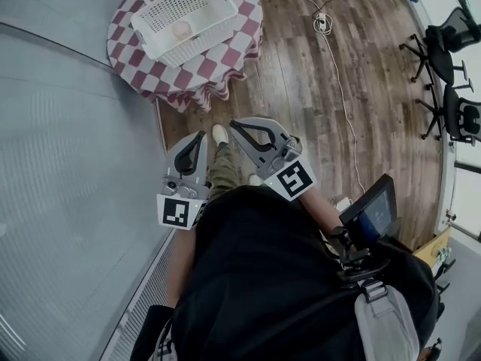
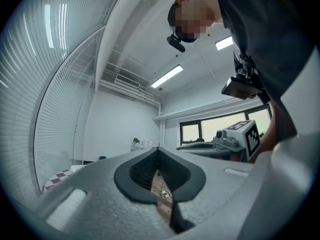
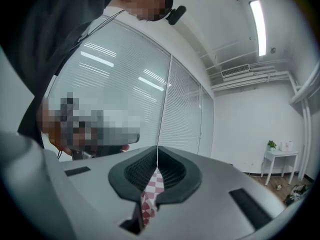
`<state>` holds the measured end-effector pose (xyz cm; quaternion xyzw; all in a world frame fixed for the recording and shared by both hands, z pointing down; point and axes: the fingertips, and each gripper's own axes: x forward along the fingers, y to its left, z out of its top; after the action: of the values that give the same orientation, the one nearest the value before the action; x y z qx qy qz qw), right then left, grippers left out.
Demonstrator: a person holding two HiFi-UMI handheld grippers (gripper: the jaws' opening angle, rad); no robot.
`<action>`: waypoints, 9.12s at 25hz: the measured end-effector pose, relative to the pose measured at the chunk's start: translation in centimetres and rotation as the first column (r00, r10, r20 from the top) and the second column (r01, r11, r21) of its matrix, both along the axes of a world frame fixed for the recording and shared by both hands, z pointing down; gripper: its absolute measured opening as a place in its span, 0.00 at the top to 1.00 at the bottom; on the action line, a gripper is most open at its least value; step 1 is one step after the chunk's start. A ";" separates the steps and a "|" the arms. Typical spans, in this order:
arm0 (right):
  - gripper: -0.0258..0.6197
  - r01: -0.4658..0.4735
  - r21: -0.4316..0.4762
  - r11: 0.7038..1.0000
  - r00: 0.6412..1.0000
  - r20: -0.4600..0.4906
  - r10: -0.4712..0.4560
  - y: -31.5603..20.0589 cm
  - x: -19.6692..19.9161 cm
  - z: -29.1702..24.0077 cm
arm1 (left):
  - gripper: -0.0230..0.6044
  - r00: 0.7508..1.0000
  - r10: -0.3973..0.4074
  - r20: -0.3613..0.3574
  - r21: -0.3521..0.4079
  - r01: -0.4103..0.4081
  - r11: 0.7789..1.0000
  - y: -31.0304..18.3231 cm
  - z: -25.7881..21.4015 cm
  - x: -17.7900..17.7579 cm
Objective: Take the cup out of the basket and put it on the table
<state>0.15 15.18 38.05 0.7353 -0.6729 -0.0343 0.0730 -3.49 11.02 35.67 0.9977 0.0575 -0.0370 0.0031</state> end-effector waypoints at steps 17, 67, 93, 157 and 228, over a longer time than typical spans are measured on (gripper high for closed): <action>0.94 0.035 -0.023 0.999 0.999 -0.027 -0.036 -17.2 10.0 -0.3 | 0.96 0.997 -0.047 0.063 0.080 0.042 0.996 -17.4 1.8 8.0; 0.73 0.528 -0.784 0.326 0.571 0.044 -0.820 -35.4 24.7 23.6 | 0.95 0.712 -0.679 0.182 0.070 0.679 0.731 -29.6 4.3 9.5; 0.73 0.363 -0.929 0.079 0.500 0.122 -0.857 -34.2 27.1 35.4 | 0.95 0.628 -0.750 0.210 0.072 0.755 0.652 -28.8 5.2 7.8; 0.91 0.277 -0.959 0.057 0.489 0.090 -0.867 -35.0 26.9 36.0 | 0.95 0.556 -0.805 0.205 0.029 0.819 0.573 -29.1 5.3 5.5; 0.92 0.373 -0.915 0.156 0.608 0.113 -0.786 -35.7 26.8 31.6 | 0.95 0.626 -0.756 0.190 0.044 0.764 0.644 -29.3 5.0 7.3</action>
<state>26.91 -20.57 69.64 0.2291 -0.7870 0.1457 0.5540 3.81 -18.31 40.64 0.9271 -0.3698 0.0597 0.0133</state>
